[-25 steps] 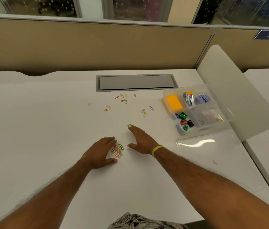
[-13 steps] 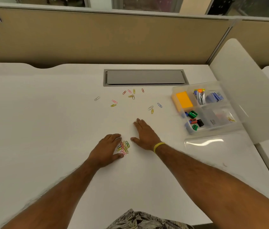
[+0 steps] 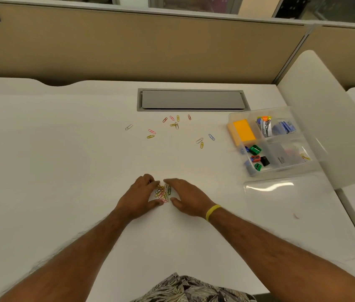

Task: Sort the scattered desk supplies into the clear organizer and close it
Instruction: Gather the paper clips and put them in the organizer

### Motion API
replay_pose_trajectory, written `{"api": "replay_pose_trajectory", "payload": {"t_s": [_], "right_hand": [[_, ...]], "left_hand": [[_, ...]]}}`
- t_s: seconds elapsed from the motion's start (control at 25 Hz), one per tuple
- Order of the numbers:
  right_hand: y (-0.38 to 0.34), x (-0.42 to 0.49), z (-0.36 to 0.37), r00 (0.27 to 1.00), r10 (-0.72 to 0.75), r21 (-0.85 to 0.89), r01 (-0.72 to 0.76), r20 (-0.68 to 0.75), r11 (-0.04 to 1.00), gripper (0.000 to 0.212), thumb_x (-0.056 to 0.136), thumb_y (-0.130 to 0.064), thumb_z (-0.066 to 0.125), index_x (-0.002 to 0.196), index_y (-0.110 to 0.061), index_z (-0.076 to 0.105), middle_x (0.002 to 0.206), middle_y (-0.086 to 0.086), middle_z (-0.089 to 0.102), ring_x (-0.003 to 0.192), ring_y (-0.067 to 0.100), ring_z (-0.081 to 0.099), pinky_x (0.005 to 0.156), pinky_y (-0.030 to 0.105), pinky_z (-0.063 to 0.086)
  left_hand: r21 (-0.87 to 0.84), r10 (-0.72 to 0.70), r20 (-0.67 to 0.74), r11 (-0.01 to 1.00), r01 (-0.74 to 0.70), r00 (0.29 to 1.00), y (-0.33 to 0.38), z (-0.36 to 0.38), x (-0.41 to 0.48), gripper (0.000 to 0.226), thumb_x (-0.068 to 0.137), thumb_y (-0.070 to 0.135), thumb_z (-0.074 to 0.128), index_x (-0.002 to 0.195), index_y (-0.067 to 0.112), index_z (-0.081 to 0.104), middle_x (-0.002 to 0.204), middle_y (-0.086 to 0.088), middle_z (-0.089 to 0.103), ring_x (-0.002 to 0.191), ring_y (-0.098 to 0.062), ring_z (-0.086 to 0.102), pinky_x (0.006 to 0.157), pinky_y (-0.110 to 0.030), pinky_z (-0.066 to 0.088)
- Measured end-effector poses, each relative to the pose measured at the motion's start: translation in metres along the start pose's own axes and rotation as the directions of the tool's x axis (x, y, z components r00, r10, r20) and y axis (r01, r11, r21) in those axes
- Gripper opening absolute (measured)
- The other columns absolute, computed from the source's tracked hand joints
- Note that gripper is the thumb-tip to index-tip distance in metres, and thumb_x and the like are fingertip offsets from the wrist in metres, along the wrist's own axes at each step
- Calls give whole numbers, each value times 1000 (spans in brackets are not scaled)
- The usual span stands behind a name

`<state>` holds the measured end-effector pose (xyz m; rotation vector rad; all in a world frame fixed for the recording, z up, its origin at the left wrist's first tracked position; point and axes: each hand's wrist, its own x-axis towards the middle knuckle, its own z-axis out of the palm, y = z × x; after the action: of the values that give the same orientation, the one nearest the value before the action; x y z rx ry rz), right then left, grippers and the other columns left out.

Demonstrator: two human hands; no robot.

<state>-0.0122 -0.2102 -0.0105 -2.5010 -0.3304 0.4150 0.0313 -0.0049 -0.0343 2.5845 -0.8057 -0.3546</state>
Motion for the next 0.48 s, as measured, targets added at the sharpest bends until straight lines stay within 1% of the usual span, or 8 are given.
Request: {"api": "replay_pose_trajectory", "payload": {"t_s": [0.08, 0.16, 0.24, 0.4, 0.48], "right_hand": [[2, 6, -9, 999, 42, -33, -42, -6, 999, 63, 87, -25, 64, 144, -14, 38, 141, 6, 44, 129, 21, 42, 108, 33, 37], [-1, 13, -12, 996, 83, -76, -79, 41, 994, 68, 81, -31, 72, 139, -12, 43, 132, 6, 45, 120, 21, 46, 101, 35, 43], [-6, 20, -9, 992, 95, -93, -88, 77, 992, 66, 77, -34, 76, 133, -11, 49, 122, 6, 45, 108, 21, 51, 93, 35, 46], [-14, 29, -1, 995, 90, -40, -88, 44, 995, 40, 82, -29, 71, 115, -10, 60, 110, 8, 51, 96, 23, 55, 84, 35, 47], [-15, 31, 1, 995, 97, -30, -96, 31, 995, 30, 86, -30, 67, 109, -10, 64, 104, 8, 54, 94, 24, 55, 80, 33, 46]], "left_hand": [[6, -10, 30, 1000, 10, 1000, 0, -2, 1, 69, 82, 54, 64, 138, 17, 48, 125, 2, 45, 112, -14, 44, 94, -27, 43], [-1, -20, 46, 1000, 20, 999, 0, -4, 2, 66, 82, 52, 65, 136, 17, 50, 123, 3, 46, 111, -14, 46, 94, -29, 44], [-26, -36, 42, 999, 37, 998, 3, -6, 5, 59, 83, 48, 67, 131, 17, 55, 119, 3, 49, 108, -13, 48, 90, -27, 44], [-56, -45, 29, 997, 47, 999, 10, -6, 8, 34, 88, 37, 65, 116, 18, 66, 107, 3, 54, 94, -12, 53, 78, -24, 44], [-79, -73, 38, 994, 75, 997, 12, -5, 9, 26, 92, 33, 59, 110, 18, 68, 102, 3, 56, 90, -13, 55, 77, -26, 45]]}}
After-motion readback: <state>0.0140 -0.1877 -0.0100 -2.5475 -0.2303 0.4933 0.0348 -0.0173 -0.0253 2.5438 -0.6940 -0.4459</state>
